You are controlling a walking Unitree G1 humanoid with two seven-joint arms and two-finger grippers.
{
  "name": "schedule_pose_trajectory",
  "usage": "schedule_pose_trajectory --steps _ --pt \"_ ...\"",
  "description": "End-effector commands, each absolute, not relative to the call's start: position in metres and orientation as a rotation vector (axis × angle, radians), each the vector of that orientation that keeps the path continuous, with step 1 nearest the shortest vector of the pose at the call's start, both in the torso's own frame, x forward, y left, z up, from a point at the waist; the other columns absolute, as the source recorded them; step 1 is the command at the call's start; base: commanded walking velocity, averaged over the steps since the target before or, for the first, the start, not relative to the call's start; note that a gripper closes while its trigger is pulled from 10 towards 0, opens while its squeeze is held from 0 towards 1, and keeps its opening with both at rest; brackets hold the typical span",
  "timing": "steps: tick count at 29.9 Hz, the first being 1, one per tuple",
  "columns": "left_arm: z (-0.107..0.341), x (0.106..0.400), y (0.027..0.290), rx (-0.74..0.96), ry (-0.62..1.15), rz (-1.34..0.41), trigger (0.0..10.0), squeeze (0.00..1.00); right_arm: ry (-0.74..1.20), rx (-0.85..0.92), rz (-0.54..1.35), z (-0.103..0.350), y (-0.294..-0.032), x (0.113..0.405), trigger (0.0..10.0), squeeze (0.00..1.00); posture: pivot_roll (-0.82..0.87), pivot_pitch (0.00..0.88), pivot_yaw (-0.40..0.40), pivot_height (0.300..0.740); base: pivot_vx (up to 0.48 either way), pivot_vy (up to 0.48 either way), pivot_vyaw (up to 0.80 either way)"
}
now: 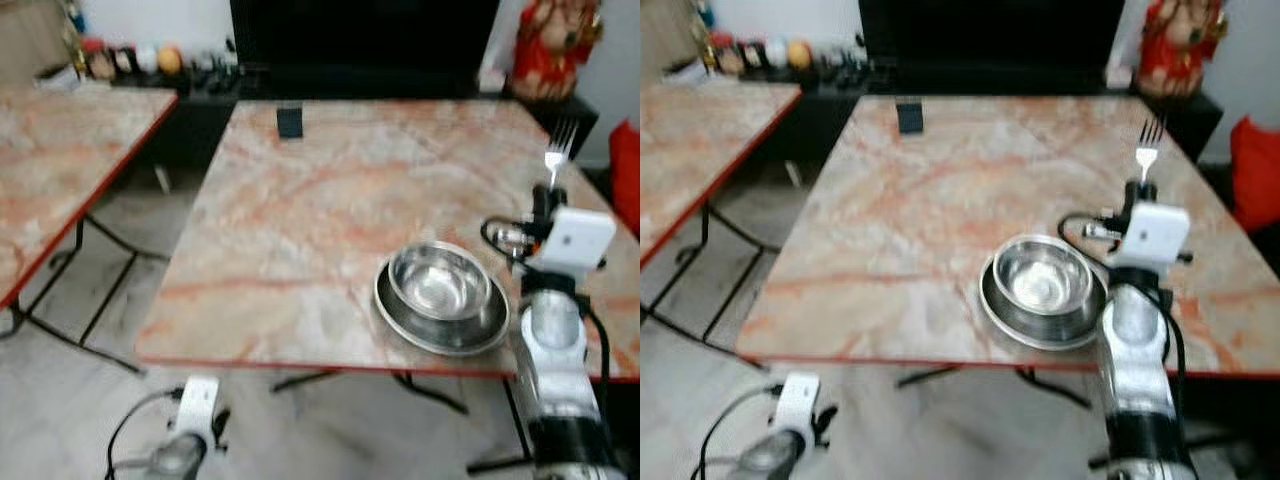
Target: Setting the table
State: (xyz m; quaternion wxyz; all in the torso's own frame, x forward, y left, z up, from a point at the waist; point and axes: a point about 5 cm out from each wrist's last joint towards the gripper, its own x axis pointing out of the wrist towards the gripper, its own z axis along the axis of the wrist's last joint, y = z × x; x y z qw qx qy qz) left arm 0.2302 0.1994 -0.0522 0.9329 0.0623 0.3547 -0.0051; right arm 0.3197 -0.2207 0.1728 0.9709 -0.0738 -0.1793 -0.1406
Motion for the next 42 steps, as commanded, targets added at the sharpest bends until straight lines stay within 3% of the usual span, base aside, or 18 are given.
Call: schedule_pose_trajectory --steps 1,14,33,42 --pt "-0.0566 0.2233 0.2032 0.135 0.759 -0.003 10.0 0.00 -0.372 -0.148 -0.291 0.1760 -0.2217 0.3191 10.0 0.00 0.02 0.000 0.007 0.740 0.000 0.000 0.00" --pt "-0.0584 0.2213 0.1992 0.141 0.763 -0.018 10.0 0.00 -0.361 -0.151 -0.283 0.1749 -0.2218 0.3205 10.0 0.00 0.02 0.000 -0.002 0.740 0.000 0.000 0.00" --pt "-0.0573 0.2238 0.1958 0.145 0.755 -0.026 10.0 0.00 -0.336 -0.158 -0.289 0.1729 -0.2237 0.3221 10.0 0.00 0.02 0.000 -0.010 0.740 0.000 -0.330 0.00" --pt "-0.0572 0.2239 0.1957 0.138 0.753 -0.020 10.0 0.00 -0.327 -0.158 -0.295 0.1714 -0.2249 0.3214 10.0 0.00 0.02 0.000 -0.012 0.740 0.000 0.000 0.00"
